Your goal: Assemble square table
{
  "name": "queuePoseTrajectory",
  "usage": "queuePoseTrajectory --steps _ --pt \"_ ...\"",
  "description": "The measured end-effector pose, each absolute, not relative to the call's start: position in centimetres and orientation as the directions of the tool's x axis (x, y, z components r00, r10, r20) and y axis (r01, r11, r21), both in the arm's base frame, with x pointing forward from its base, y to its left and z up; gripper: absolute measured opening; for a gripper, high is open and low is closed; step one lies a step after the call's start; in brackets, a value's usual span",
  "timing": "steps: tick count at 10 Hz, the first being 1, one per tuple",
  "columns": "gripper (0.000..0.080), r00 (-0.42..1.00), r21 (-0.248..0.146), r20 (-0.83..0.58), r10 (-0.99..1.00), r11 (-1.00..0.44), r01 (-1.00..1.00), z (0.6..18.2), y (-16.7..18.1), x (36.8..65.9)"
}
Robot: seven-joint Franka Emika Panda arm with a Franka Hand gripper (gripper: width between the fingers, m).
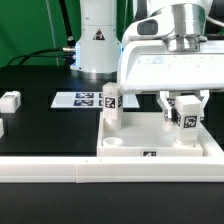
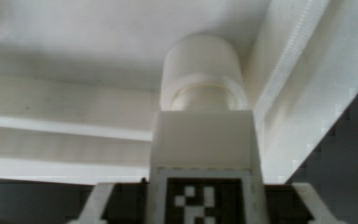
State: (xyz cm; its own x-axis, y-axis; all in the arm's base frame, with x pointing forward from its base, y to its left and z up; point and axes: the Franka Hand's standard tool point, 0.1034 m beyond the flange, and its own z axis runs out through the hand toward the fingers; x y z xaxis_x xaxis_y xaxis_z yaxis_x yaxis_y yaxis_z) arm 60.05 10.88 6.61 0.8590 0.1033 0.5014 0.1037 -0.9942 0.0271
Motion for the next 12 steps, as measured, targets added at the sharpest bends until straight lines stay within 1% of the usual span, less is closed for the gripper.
queuePoseTrajectory --steps 2,5,6,7,8,9,12 --pt "0.0285 0.841 0.034 0.531 0.105 -0.994 0.103 6.6 10.8 59.8" --pt "0.0285 0.841 0.035 0.531 0.106 -0.994 0.104 6.6 10.8 59.9" --pt "0.0386 0.841 0.035 0.531 0.106 -0.994 0.104 6.6 10.8 59.9" --pt "0.0526 0.841 0.035 0.531 0.107 -0.994 0.104 6.6 10.8 59.9" --pt "0.0611 0.841 0.035 0.531 0.107 -0.994 0.104 6.6 10.8 59.9" --pt "0.0642 0.844 0.033 0.525 0.106 -0.994 0.104 6.8 10.8 59.9" --pt "0.0647 0.845 0.023 0.526 0.1 -0.994 0.104 8.5 10.9 60.2"
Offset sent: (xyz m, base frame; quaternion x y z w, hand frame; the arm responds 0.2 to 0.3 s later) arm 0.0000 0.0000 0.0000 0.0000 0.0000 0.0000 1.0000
